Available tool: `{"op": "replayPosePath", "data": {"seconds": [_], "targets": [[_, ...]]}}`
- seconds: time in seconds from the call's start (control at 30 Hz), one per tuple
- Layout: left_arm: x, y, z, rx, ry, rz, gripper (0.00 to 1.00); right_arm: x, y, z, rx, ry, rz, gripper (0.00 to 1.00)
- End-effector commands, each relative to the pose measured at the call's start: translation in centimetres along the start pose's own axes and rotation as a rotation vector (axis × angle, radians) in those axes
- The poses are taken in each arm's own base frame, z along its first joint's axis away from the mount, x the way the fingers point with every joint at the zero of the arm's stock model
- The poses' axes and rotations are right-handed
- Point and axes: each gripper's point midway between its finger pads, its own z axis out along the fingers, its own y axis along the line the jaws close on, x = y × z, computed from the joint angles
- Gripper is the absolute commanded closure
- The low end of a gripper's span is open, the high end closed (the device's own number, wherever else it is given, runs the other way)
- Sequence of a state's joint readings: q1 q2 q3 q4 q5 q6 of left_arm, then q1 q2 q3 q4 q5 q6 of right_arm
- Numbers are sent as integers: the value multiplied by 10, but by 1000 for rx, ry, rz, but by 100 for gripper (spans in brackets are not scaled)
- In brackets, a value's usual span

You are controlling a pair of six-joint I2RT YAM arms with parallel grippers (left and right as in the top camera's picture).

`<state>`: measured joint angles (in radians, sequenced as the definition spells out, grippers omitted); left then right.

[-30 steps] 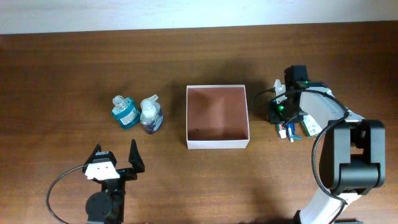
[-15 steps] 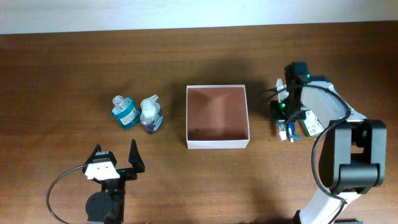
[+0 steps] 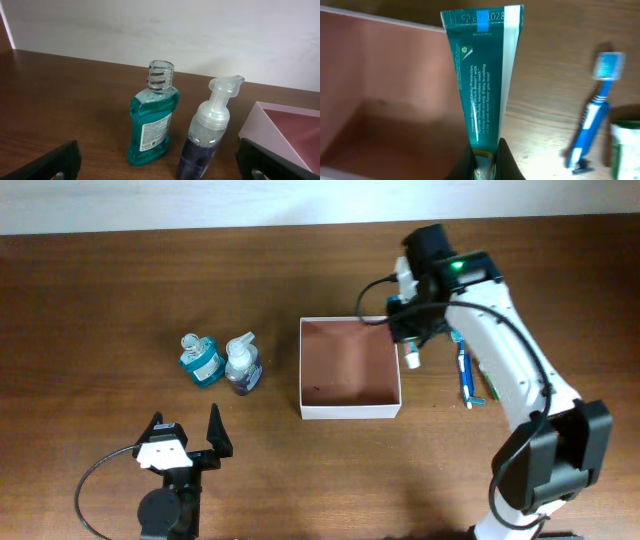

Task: Pack container
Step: 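Carry the toothpaste tube left and drop it into the box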

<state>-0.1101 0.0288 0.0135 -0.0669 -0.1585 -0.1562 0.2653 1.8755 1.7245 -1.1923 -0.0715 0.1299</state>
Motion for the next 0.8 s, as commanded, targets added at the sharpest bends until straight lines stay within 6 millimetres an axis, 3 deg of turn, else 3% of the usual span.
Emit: {"op": "replayPosePath", "data": {"seconds": [0.0, 0.17, 0.3, 0.77], "targets": [[2, 2, 0, -13, 3, 17, 0, 3, 25, -5, -14, -13, 36, 94], [2, 2, 0, -13, 2, 17, 1, 6, 49, 7, -18, -26, 53, 94], [2, 2, 0, -13, 3, 17, 0, 10, 55, 20, -9, -32, 52, 94], [2, 2, 0, -13, 2, 17, 1, 25, 43, 76, 19, -41, 118, 95]]}}
